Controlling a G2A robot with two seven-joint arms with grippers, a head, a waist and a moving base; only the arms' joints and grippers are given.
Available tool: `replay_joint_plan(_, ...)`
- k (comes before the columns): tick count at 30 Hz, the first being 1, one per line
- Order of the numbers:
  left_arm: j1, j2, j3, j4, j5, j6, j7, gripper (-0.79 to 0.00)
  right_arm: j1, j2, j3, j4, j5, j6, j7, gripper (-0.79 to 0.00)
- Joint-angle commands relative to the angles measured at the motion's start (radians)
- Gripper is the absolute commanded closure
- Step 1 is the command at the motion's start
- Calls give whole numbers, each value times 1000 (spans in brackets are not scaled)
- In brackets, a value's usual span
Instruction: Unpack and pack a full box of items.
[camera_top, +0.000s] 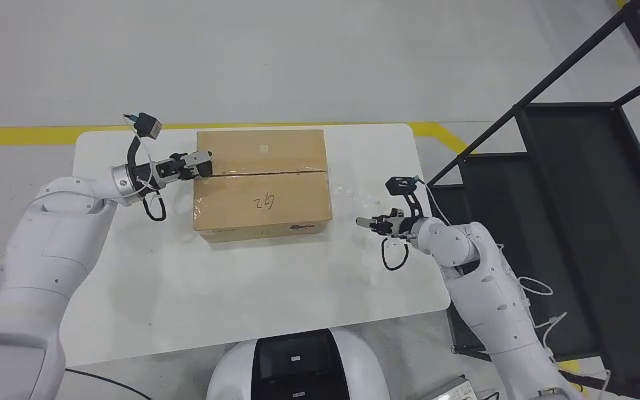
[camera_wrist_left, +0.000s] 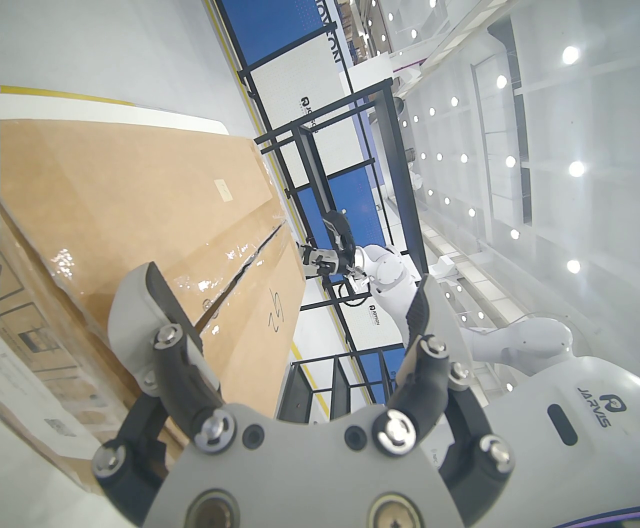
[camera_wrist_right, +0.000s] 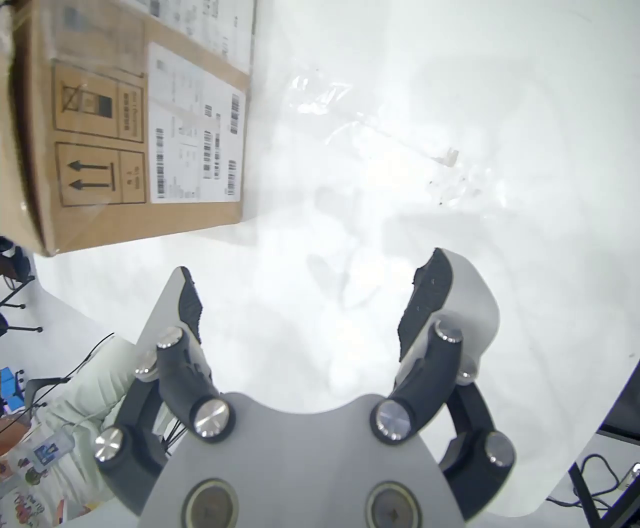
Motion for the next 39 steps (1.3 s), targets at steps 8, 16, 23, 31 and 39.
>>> replay_joint_plan(8, 0, 0, 0, 0, 0, 0, 0, -785, 128, -33, -138, 206, -77, 128, -130, -785)
replay_joint_plan(16, 0, 0, 0, 0, 0, 0, 0, -785, 189, -58, -185, 292, -61, 245, -222, -785)
replay_joint_plan(23, 0, 0, 0, 0, 0, 0, 0, -785, 217, -70, -239, 317, -143, 308, -232, -690)
replay_joint_plan(31, 0, 0, 0, 0, 0, 0, 0, -785, 226, -81, -259, 338, -168, 362, -242, -733)
replay_joint_plan(39, 0, 0, 0, 0, 0, 0, 0, -785, 238, -92, -255, 375, -148, 387, -283, -646)
